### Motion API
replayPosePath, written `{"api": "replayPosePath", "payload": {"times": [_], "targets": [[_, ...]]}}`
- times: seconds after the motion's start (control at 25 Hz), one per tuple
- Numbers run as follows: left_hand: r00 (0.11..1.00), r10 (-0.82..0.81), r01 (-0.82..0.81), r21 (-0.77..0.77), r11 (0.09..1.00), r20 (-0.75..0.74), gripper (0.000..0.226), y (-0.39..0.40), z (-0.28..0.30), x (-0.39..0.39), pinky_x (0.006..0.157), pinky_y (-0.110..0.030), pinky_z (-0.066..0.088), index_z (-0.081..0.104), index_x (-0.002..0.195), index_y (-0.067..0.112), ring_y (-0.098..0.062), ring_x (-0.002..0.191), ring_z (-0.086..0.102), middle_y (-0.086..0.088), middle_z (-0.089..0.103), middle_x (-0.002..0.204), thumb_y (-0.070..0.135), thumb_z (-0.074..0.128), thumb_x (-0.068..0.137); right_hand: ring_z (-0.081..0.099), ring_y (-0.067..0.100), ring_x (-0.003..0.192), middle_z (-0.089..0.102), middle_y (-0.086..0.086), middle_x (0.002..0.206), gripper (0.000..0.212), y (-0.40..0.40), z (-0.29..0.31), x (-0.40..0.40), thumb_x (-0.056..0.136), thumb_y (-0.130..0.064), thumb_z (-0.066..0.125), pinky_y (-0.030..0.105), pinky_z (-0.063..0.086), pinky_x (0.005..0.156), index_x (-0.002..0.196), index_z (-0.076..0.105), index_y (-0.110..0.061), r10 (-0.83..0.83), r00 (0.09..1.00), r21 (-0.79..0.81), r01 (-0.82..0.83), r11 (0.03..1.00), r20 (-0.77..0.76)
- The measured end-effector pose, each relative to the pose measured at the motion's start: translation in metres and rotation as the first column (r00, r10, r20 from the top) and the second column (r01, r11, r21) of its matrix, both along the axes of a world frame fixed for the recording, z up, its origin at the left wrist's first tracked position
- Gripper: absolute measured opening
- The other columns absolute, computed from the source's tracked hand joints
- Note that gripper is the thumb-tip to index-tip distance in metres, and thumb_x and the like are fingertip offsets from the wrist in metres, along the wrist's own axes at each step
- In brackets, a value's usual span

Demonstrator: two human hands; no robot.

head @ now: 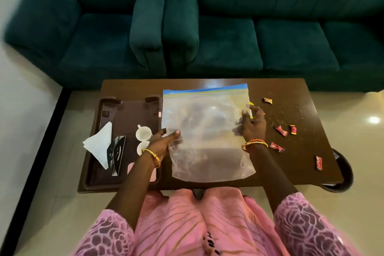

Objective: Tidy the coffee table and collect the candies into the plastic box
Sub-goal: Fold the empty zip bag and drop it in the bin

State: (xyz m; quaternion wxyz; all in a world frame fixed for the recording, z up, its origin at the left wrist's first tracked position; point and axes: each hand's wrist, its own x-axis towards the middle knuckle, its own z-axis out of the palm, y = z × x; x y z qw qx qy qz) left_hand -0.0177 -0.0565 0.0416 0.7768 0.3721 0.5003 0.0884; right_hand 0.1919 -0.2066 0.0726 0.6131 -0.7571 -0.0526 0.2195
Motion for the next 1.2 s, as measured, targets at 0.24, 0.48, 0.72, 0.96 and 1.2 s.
{"api": "replayPosePath", "payload": {"times": [0.24, 0.48, 0.72, 0.96, 1.2], "targets": [[0.996, 0.075, -0.059, 0.293, 0.954, -0.044, 0.037, -0.004, 0.019, 0.0, 0.05, -0.02, 0.05, 0.051, 0.119, 0.015, -0.009, 0.05, 0.063, -0.007, 0.068, 0.072, 0.005, 0.062, 0.085, 0.058, 0.023, 0.07, 0.063, 0.014, 0.098, 0.034, -0.024, -0.008, -0.008, 0.087, -0.019, 0.063, 0.029, 0.053, 0.06, 0.119, 0.058, -0.011, 0.09, 0.985, -0.091, -0.104, 0.99, -0.149], [0.624, -0.326, 0.773, 0.502, 0.387, -0.71, 0.065, -0.007, 0.034, -0.021, 0.093, -0.033, 0.047, 0.061, 0.119, 0.017, -0.021, 0.108, 0.053, -0.005, 0.057, 0.113, 0.033, 0.085, 0.061, 0.053, 0.03, 0.11, 0.055, 0.016, 0.121, 0.073, -0.037, -0.005, -0.023, 0.063, -0.031, 0.084, 0.031, 0.044, 0.09, 0.126, 0.053, -0.009, 0.749, 0.655, -0.693, -0.587, 0.419, -0.102], [0.384, -0.364, 0.917, 0.395, 0.048, -0.848, 0.068, -0.013, 0.035, -0.02, 0.097, -0.04, 0.044, 0.06, 0.111, 0.025, -0.026, 0.12, 0.046, -0.004, 0.051, 0.128, 0.059, 0.077, 0.054, 0.051, 0.029, 0.114, 0.053, 0.015, 0.122, 0.048, -0.02, 0.005, -0.019, 0.073, -0.018, 0.077, 0.036, 0.045, 0.096, 0.115, 0.06, -0.003, 0.722, 0.687, -0.498, -0.656, 0.568, -0.083], [0.707, -0.575, 0.707, 0.437, 0.555, -0.413, 0.025, -0.002, 0.03, 0.002, 0.072, -0.024, 0.054, 0.07, 0.096, 0.012, -0.024, 0.089, 0.067, -0.009, 0.072, 0.097, 0.023, 0.077, 0.074, 0.046, 0.019, 0.117, 0.048, 0.003, 0.127, 0.076, 0.0, 0.022, -0.013, 0.067, -0.025, 0.082, 0.032, 0.041, 0.095, 0.129, 0.038, -0.02, 0.508, 0.858, -0.234, -0.511, 0.827, -0.078], [0.946, -0.323, 0.321, 0.07, 0.944, 0.02, 0.007, 0.006, 0.024, -0.009, 0.066, -0.026, 0.059, 0.073, 0.086, 0.014, -0.017, 0.077, 0.071, 0.0, 0.077, 0.08, 0.012, 0.07, 0.08, 0.045, 0.028, 0.129, 0.044, 0.012, 0.141, 0.12, -0.012, -0.009, -0.06, 0.057, -0.029, 0.086, 0.036, 0.047, 0.094, 0.146, 0.006, -0.025, 0.418, 0.795, -0.074, -0.496, 0.865, -0.439]]}}
